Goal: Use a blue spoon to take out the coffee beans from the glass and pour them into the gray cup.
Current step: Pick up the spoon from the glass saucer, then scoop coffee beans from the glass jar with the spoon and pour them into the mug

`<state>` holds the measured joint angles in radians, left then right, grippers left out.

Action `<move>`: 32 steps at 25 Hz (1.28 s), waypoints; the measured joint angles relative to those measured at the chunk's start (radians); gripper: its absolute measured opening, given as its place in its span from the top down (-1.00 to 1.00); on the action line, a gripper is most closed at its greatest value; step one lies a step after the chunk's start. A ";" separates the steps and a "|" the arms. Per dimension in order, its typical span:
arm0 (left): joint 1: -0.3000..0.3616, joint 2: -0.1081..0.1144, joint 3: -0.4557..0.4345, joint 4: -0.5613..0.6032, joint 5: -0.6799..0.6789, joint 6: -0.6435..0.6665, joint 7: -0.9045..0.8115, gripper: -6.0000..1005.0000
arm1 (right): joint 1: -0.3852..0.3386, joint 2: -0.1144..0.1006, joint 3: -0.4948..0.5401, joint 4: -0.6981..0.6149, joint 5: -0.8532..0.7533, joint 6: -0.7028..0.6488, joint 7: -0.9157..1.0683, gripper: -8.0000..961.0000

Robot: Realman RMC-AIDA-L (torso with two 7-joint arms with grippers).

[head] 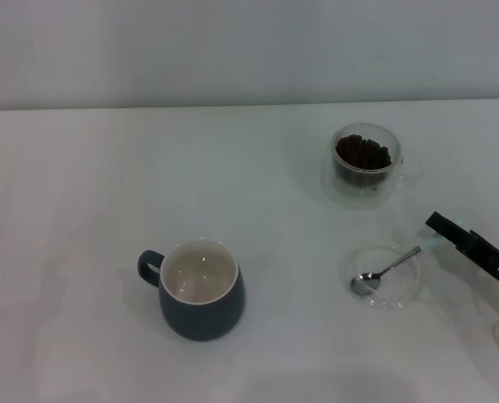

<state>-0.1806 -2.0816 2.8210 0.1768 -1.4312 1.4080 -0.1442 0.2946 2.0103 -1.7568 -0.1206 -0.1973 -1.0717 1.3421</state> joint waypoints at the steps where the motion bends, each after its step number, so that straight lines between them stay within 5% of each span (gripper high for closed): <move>1: -0.001 0.000 0.000 0.000 0.000 0.000 0.000 -0.72 | 0.000 0.000 -0.001 0.000 0.000 0.000 0.000 0.25; 13: -0.003 0.001 -0.002 -0.013 -0.001 0.000 0.000 -0.72 | -0.002 0.001 0.001 -0.011 0.005 -0.047 0.024 0.60; 25: -0.004 0.002 -0.002 -0.014 -0.002 0.003 0.000 -0.72 | 0.004 -0.001 0.017 -0.049 0.089 -0.165 0.009 0.66; 32: -0.010 0.002 -0.002 -0.014 -0.001 0.004 0.000 -0.72 | 0.102 -0.003 0.119 -0.100 0.091 -0.212 -0.139 0.67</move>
<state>-0.1908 -2.0801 2.8195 0.1627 -1.4326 1.4119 -0.1441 0.3967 2.0070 -1.6374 -0.2211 -0.1067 -1.2833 1.2026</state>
